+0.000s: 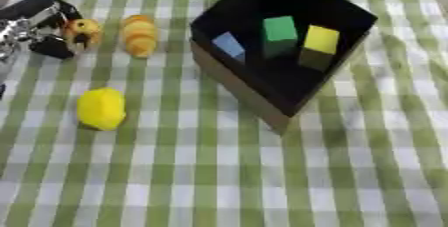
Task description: Pick up objects on the table and place them in the box.
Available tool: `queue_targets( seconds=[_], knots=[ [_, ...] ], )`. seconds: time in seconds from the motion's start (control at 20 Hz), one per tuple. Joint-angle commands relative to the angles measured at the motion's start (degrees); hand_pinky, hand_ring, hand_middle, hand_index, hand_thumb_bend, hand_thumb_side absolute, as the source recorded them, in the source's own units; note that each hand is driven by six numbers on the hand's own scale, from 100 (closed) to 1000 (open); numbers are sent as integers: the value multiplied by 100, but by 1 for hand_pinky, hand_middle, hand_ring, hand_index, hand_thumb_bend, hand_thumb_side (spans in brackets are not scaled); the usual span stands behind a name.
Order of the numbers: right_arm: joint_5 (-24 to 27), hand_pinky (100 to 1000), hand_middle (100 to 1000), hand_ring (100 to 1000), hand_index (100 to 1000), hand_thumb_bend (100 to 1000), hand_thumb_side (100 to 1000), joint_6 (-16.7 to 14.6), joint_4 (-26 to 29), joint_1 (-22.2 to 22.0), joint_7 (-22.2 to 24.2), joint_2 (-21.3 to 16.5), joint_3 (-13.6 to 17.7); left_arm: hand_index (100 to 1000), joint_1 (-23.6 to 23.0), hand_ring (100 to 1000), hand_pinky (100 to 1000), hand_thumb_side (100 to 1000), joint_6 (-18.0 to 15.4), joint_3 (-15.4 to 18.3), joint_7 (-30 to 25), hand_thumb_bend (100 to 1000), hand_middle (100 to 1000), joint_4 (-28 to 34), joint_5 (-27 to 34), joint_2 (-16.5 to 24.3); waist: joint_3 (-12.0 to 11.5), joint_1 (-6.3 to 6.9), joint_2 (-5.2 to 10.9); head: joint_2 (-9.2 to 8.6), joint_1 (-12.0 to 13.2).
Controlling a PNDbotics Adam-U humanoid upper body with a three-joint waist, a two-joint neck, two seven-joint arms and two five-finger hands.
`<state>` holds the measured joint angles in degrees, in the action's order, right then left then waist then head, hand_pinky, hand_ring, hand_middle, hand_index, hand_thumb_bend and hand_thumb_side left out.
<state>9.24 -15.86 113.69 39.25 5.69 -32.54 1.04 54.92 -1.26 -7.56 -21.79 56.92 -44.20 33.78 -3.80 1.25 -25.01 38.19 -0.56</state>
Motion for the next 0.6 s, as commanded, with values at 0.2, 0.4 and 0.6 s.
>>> queue_targets(
  seconds=[0.2,0.4,0.6],
  knots=[
    [-19,869,639,847,855,100,544,18,90,-16,-27,-137,57,627,60,603,709,100,52,-53,-11,100,565,370,-43,211,-34,15,201,9,-25],
    [-19,868,640,846,855,100,544,22,90,-43,-25,-153,54,623,119,599,713,100,77,-92,73,100,559,791,-218,297,-59,30,257,44,-57],
    [-14,867,642,845,855,100,544,11,90,-33,-54,-166,65,602,315,581,706,100,55,-153,157,100,536,1271,-373,231,-68,38,308,84,-72]
  ],
)
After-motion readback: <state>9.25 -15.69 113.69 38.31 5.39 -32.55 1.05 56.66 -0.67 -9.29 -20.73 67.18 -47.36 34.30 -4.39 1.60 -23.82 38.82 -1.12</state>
